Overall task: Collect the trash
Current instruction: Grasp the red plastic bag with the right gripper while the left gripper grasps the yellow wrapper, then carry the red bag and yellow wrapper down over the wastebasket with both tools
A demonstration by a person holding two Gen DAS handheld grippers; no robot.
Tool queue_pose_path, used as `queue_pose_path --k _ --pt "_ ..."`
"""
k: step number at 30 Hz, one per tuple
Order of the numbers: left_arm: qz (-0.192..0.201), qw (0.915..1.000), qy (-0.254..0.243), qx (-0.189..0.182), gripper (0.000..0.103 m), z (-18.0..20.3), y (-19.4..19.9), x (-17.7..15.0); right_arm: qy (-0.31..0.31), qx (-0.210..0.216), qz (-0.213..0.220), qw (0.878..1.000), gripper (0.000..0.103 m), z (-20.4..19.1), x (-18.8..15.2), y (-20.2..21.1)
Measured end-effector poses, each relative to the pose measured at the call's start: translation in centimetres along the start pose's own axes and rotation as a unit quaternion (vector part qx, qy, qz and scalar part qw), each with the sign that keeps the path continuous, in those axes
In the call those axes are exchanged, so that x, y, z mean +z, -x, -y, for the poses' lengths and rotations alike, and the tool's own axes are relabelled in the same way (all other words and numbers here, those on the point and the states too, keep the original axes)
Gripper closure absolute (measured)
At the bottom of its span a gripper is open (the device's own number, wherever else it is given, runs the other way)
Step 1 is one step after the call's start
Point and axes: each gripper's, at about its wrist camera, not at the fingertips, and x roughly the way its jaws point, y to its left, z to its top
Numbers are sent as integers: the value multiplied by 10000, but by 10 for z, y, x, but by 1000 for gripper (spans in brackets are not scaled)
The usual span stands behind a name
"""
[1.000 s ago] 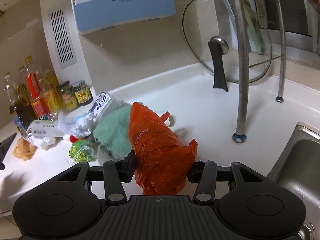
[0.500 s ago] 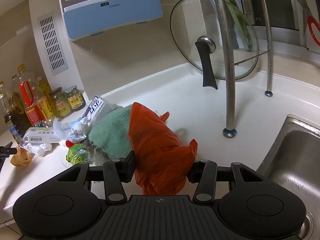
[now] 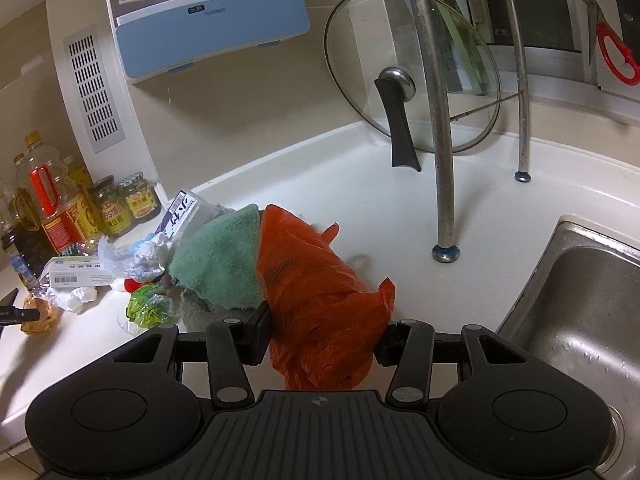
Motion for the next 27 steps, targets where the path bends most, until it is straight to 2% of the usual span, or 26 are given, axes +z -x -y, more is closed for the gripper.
queue_pose_path --k 8,12,15,19,27 --pt "124 9999 -12 11 77 -7 22 -9 28 184 -2 9998 54 -9 -4 3" --pt "166 9997 -27 198 77 -10 37 -13 56 303 10 9995 54 -15 -7 7" --pt "-30 9979 -415 497 77 -8 41 -16 66 373 29 9993 54 -19 -10 12" --pt "-114 9980 -515 354 77 -10 56 -24 57 446 41 9990 54 -22 -15 19" --pt "-201 9997 -136 52 77 -6 94 -52 53 702 -6 9975 54 -32 -30 42"
